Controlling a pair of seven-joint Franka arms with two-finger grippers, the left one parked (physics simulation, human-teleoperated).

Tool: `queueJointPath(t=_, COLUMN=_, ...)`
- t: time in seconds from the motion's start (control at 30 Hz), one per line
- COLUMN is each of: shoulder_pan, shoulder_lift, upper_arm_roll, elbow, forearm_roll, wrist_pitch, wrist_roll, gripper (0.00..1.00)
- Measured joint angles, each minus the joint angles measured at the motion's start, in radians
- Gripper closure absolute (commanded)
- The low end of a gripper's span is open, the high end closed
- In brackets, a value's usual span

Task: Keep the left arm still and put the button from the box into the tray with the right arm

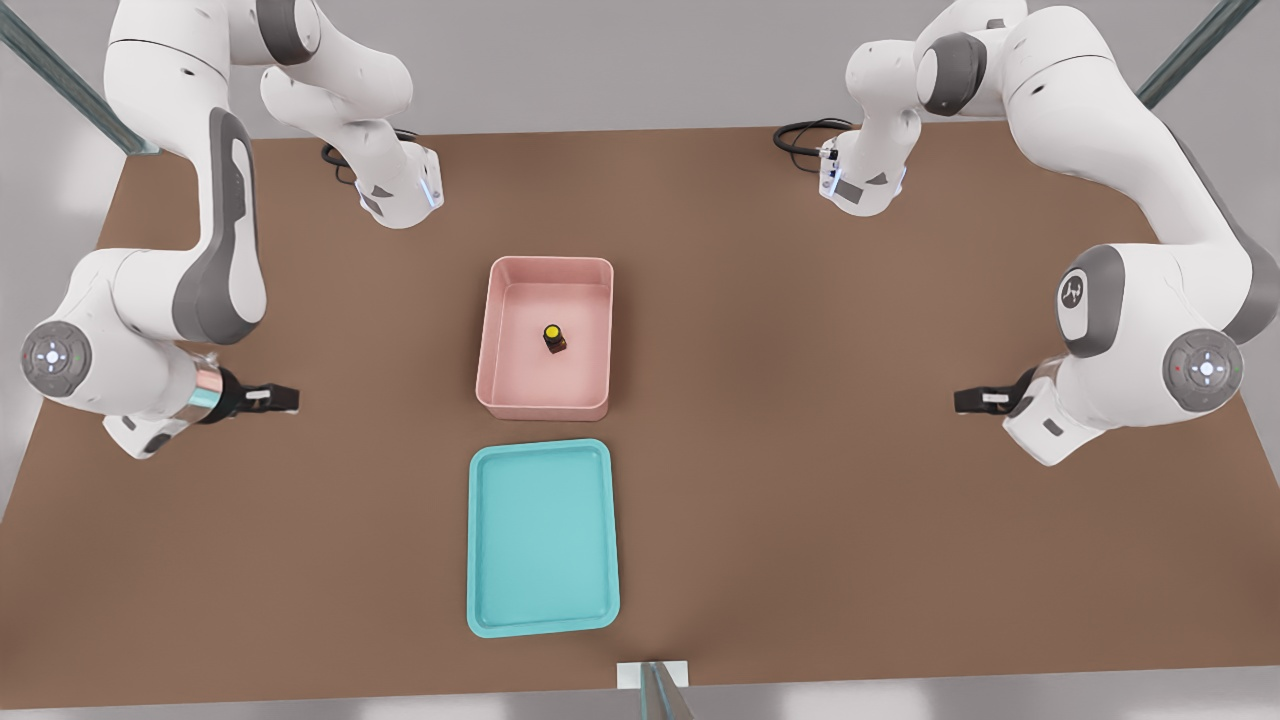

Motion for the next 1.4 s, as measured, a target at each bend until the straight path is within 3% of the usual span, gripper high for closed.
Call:
queueJointPath(t=0.1, shoulder_pan=0.066, shoulder_lift=0.013, upper_arm_roll=0.002, elbow=0.009, forearm_roll=0.003, wrist_pitch=0.019, wrist_roll=0.012, gripper=0.00)
queueJointPath(t=0.23, shoulder_pan=0.321, shoulder_lift=0.031, upper_arm_roll=0.007, elbow=-0.003, forearm_roll=0.021, wrist_pitch=0.059, wrist_roll=0.106, gripper=0.00)
queueJointPath(t=0.4, shoulder_pan=0.493, shoulder_lift=-0.145, upper_arm_roll=0.012, elbow=-0.365, forearm_roll=0.040, wrist_pitch=0.227, wrist_roll=0.273, gripper=0.00)
queueJointPath(t=0.53, shoulder_pan=0.508, shoulder_lift=-0.193, upper_arm_roll=0.135, elbow=-0.507, forearm_roll=0.041, wrist_pitch=0.362, wrist_roll=0.425, gripper=0.00)
queueJointPath(t=0.6, shoulder_pan=0.560, shoulder_lift=-0.186, upper_arm_roll=0.157, elbow=-0.555, forearm_roll=0.039, wrist_pitch=0.427, wrist_roll=0.504, gripper=0.00)
queueJointPath(t=0.7, shoulder_pan=0.626, shoulder_lift=-0.172, upper_arm_roll=0.166, elbow=-0.651, forearm_roll=0.036, wrist_pitch=0.547, wrist_roll=0.614, gripper=0.00)
queueJointPath(t=0.93, shoulder_pan=0.615, shoulder_lift=-0.073, upper_arm_roll=0.167, elbow=-0.698, forearm_roll=0.035, wrist_pitch=0.734, wrist_roll=0.813, gripper=0.00)
queueJointPath(t=1.4, shoulder_pan=0.651, shoulder_lift=0.044, upper_arm_roll=0.165, elbow=-0.693, forearm_roll=0.034, wrist_pitch=0.853, wrist_roll=1.039, gripper=0.00)
